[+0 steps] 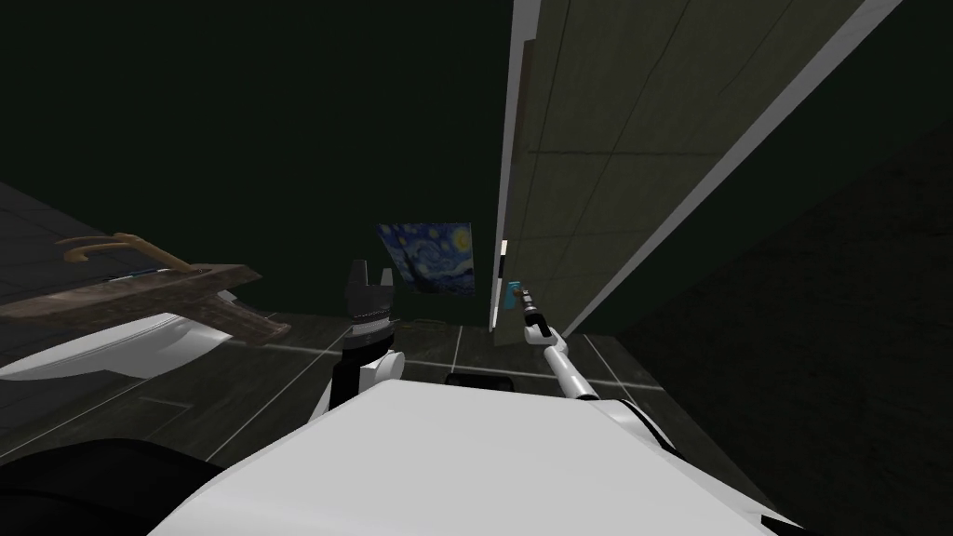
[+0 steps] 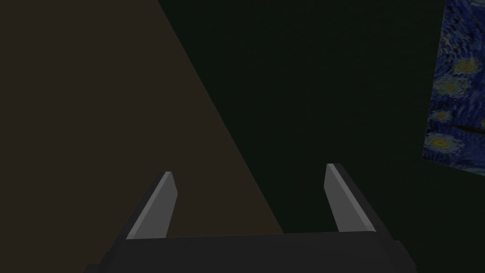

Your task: Pull the door open

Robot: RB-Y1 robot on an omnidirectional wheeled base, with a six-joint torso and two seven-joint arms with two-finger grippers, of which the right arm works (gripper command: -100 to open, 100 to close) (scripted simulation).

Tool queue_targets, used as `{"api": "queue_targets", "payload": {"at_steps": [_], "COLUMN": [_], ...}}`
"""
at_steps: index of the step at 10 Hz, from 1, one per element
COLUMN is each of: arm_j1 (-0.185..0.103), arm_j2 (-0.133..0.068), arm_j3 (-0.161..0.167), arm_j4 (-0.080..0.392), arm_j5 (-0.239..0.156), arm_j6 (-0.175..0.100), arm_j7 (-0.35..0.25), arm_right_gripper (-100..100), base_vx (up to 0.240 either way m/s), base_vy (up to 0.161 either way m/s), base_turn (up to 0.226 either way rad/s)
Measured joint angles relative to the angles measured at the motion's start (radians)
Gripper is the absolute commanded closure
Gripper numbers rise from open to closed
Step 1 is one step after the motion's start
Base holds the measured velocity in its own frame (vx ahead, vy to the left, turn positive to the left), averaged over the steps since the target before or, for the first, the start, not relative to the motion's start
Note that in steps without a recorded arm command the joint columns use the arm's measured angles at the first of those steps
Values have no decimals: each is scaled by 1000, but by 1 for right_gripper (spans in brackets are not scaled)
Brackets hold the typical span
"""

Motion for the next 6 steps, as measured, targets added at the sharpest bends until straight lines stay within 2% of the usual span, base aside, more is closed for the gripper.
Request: {"api": "queue_targets", "payload": {"at_steps": [1,3,4,6], "arm_j1": [-2,12,11,12], "arm_j2": [-1,-6,-11,-22], "arm_j3": [0,5,7,10], "arm_j4": [7,-17,-14,-7], "arm_j5": [-13,-40,-54,-76], "arm_j6": [-4,6,6,2], "arm_j7": [-24,-72,-98,-146], "arm_right_gripper": [100,100,100,100], "base_vx": [-60,-59,-56,-61], "base_vy": [-76,-47,-33,-53], "base_turn": [162,86,52,155]}}
